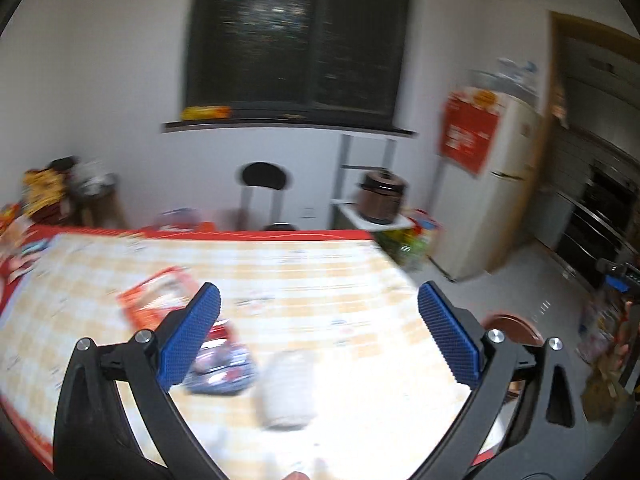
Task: Collect trash
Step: 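Bring both tools back over the trash on the table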
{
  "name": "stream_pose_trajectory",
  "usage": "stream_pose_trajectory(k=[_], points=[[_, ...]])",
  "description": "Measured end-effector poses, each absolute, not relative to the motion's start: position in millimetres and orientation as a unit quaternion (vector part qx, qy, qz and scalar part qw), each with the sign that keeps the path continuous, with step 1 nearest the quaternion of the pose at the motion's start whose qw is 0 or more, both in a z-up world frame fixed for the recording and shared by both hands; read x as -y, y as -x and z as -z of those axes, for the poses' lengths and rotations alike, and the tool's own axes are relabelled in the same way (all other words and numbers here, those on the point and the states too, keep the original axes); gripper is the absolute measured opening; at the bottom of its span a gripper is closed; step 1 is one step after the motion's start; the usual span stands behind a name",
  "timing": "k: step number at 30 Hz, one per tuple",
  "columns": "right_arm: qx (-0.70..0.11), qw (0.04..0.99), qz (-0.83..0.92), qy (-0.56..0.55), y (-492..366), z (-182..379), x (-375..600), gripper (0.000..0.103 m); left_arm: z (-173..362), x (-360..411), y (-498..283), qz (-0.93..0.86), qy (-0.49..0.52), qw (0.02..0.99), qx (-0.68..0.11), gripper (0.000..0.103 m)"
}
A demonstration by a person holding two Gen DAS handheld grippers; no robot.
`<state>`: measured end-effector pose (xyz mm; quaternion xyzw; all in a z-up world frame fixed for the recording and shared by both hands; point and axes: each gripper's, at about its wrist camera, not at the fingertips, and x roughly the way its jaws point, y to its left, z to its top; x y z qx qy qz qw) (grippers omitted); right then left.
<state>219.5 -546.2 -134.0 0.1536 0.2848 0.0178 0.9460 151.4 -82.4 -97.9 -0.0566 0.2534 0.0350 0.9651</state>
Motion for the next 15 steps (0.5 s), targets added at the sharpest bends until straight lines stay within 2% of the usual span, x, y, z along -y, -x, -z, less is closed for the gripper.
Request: stream_pose_trajectory(k=[7,15], points=[[-0.297,0.944,-0.065,-0.124,-241,135,464,0.098,105,-12,-92,-0.114,0.112,0.958,-0.238,0.097],[-0.324,0.932,-0.122,-0.112,-248,139,345,0.098,132,-92,-68,-0.130,0.147,0.945,-0.262,0.097]])
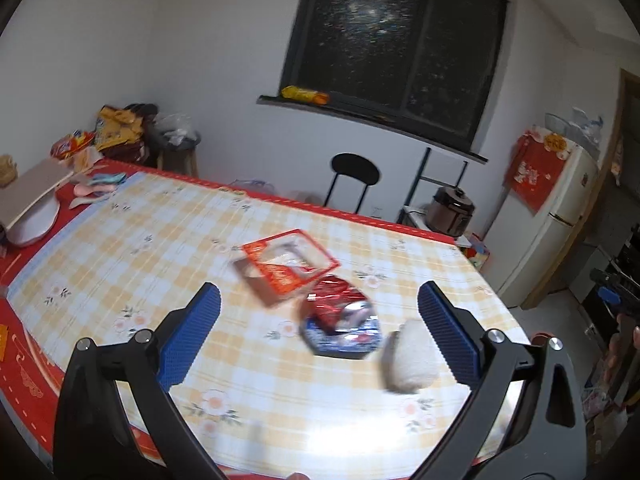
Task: Collect trash
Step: 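Bring both tools back over the trash on the table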
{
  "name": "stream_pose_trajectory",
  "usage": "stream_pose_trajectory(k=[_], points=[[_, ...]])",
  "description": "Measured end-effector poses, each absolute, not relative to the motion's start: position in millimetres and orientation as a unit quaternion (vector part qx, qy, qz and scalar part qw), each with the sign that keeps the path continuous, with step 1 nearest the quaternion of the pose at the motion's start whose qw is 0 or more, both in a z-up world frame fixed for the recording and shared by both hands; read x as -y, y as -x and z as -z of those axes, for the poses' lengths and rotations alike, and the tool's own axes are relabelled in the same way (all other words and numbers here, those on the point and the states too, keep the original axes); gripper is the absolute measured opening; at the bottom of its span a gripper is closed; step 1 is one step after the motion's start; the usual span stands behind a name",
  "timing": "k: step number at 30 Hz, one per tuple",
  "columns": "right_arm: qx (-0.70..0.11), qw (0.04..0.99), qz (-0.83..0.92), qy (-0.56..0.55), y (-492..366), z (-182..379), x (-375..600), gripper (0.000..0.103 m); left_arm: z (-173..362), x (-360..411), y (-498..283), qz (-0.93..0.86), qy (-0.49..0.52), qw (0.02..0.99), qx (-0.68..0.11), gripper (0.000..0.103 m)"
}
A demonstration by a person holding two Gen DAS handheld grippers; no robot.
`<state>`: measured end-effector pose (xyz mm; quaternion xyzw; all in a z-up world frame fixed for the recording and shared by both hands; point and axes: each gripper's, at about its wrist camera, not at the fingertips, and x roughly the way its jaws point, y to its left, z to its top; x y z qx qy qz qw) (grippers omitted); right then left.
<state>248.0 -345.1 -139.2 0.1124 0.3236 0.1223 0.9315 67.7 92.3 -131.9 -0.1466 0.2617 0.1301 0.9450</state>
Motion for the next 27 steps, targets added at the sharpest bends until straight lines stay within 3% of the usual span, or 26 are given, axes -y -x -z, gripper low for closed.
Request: stream_pose_trajectory(k=[15,27], points=[[-0.417,0.893,-0.163,-0.050,-255,207,157,0.098,196,-209,-96,-0.080,0.209,0.920,-0.321,0.097],[-0.449,0.841,-0.263,0.149,-277,257,-19,0.098,228,-266,-119,-0.065,0.215,0.909,-0.350,0.097]])
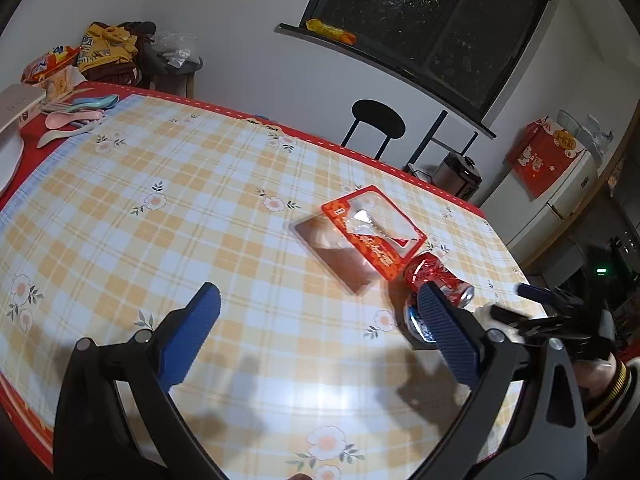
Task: Collect trash
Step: 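Bring both tools back over the trash on the table, then grasp the crushed red Coca-Cola can with the right tool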
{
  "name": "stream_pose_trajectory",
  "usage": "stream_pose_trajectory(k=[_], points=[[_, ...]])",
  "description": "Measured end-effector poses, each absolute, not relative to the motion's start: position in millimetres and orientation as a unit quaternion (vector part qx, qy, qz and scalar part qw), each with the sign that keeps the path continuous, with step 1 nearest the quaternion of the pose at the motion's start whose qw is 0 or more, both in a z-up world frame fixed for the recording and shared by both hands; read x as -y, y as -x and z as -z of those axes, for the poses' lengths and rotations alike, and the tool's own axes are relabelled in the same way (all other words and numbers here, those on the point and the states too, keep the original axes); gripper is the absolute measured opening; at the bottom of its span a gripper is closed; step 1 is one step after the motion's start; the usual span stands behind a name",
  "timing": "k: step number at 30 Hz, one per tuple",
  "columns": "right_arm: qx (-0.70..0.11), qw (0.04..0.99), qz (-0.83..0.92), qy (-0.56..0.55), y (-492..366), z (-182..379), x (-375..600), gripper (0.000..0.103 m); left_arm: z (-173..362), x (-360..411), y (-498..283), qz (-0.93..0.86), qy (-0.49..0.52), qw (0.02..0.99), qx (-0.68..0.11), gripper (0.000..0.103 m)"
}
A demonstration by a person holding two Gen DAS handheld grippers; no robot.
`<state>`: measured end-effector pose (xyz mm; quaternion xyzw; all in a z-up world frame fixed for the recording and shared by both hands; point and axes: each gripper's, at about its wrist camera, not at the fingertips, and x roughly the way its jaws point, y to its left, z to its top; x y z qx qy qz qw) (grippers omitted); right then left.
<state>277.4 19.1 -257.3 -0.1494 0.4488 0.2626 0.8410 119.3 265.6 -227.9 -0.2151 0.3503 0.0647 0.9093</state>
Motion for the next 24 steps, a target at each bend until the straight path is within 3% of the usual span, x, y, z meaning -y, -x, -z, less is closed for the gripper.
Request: stream_pose_trajectory(k=[4,15,24], points=[[-0.471,0.806,-0.282,0.223,-292,281,-70,0.098,232,-273,-120,-0.062,0.221,0.907,-0.353,0.097],[-0.545,0.751,-0.271,0.255,-339,312,-101,0.098,250,-289,-114,-0.063,0.243,0.896,-0.365,0.097],[-0.591,0.739,-0.263,0.186,-359,328,-93,0.098,253,-283,-121,-0.053,0.242,0.894,-0.372,0.097]])
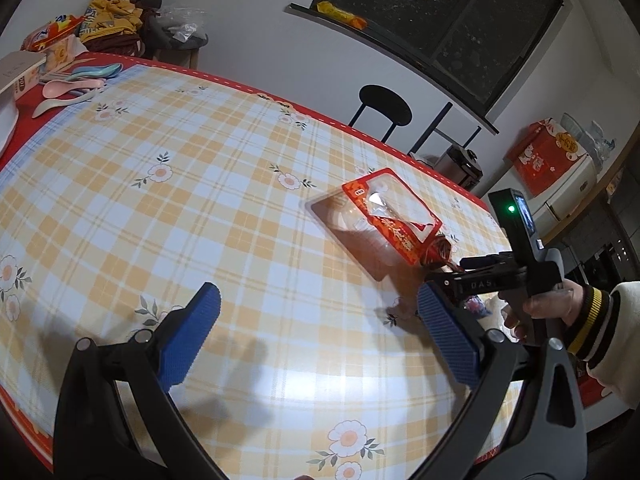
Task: Collect trash
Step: 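Grasp the crushed red Coca-Cola can with the right tool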
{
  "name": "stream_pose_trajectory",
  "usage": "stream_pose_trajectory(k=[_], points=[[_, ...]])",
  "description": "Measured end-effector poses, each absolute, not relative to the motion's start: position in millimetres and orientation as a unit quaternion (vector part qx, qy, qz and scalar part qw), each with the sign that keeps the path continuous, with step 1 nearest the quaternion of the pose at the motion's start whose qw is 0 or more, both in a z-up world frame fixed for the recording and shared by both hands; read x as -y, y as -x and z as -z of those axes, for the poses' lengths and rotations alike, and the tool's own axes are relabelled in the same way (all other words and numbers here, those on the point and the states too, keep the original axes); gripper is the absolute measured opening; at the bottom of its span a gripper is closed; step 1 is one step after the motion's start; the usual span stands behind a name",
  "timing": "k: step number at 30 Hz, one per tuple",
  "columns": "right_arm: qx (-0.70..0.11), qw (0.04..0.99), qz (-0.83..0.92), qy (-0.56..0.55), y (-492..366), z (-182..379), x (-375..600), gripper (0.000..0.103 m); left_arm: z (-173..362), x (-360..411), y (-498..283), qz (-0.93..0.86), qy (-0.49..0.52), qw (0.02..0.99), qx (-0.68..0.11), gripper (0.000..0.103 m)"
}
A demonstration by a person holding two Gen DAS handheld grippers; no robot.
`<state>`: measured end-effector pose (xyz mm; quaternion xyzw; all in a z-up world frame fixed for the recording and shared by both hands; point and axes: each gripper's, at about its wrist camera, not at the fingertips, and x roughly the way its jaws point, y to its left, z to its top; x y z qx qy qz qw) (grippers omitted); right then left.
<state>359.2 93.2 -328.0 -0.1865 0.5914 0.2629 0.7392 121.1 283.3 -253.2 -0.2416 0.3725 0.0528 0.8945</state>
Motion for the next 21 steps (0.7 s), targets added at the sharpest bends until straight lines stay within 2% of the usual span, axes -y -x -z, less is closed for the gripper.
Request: stream_pose_trajectory(k=[2,3,4,5,7,11,13,21], points=[[-0.597,0.737,-0.271,0.163,-361,328,-90,0.098,254,-281,-123,-0.050,0.240,0.894,-0.374,0.097],[-0.599,0.737,-0.274,0.153,-361,327,-88,0.094,254,-279,-123,-0.048,0.239,0.894,-0.375,0.097],[-0.598,0.739,-0.274,0.145,-361,325,-86,0.085,254,-278,-124,-0.048,0.239,0.894,-0.376,0.097],[-0.597,0.741,-0.276,0.138,-361,323,-84,0.083,254,-278,-124,-0.047,0.239,0.894,-0.376,0.097],[-0.594,0.744,-0.283,0.120,-364,319,-78,0.073,254,-276,-125,-0.045,0.238,0.894,-0.378,0.097],[-0.587,0.746,-0.298,0.097,-360,307,-69,0.062,253,-271,-129,-0.041,0.237,0.894,-0.378,0.097],[-0.583,0.749,-0.304,0.084,-362,300,-63,0.053,251,-268,-131,-0.038,0.236,0.895,-0.377,0.097],[-0.559,0.769,-0.306,0.054,-348,269,-37,0.027,247,-249,-144,-0.015,0.227,0.897,-0.380,0.097]])
